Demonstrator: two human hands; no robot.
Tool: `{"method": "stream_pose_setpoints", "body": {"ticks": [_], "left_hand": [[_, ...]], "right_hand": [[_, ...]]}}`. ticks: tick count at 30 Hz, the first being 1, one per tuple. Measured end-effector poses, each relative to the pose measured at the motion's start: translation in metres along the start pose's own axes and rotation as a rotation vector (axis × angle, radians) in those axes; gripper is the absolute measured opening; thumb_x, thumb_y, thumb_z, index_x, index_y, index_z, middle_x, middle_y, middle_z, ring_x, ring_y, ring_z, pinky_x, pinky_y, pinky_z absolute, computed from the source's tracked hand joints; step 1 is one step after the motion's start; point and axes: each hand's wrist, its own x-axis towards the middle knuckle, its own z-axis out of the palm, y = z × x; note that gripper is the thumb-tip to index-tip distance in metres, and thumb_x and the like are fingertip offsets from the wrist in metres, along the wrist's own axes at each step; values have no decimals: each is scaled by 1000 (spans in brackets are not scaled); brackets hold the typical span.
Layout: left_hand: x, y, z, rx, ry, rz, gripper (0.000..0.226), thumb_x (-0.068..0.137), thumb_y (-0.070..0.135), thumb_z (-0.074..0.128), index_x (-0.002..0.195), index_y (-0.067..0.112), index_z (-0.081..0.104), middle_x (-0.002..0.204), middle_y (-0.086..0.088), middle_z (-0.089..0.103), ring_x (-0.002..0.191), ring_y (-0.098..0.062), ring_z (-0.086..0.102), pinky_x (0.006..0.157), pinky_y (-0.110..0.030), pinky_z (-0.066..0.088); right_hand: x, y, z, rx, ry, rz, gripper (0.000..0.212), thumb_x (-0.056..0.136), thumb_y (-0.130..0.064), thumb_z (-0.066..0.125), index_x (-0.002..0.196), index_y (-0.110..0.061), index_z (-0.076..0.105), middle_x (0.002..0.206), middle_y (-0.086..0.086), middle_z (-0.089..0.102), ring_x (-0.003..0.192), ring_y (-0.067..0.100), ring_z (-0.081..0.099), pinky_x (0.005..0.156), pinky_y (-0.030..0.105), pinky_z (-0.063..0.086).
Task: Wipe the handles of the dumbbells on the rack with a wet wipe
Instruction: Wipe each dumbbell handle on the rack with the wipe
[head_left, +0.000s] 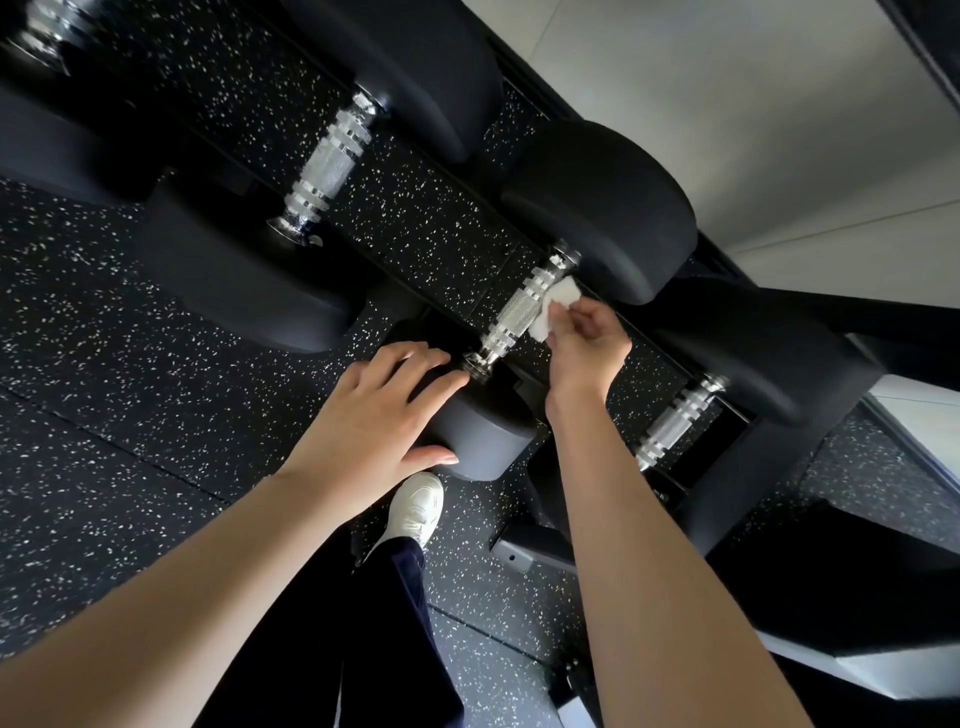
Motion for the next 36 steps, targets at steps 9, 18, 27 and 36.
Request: {"method": "stream_pose_setpoints", "body": {"ticks": [9,18,27,36], "left_hand": [[-1,0,1,-9,0,-3,71,72,54,63,130,16,51,130,-7,51,121,-31,45,83,-45,47],[-1,-1,2,-21,-4,-6,71,73,56,58,131,16,51,132,-6,50,123,-29,41,84,-46,45],[-2,-1,0,-11,-5,1,70,75,55,58,132,15,51,133,-7,49,124,-30,42,86,-47,47],[-2,0,1,-13,-6,-8,71,75,55,57,133,15,50,135,-7,49,124,-30,41,85,-49,47]], "right_hand": [[19,-5,10,305,-1,116,16,87,4,58,85,-12,57,86,3,64,81,12,64,75,29,56],[32,7,4,580,-287,271,19,92,5,48,98,-11,55,96,6,60,90,15,59,78,25,55],[38,15,-1,617,-462,343,25,91,8,46,103,-12,55,114,12,59,108,22,58,83,30,56],[34,16,-8,702,-509,379,28,96,-10,46,122,-1,50,123,19,56,116,29,56,99,38,47]]}}
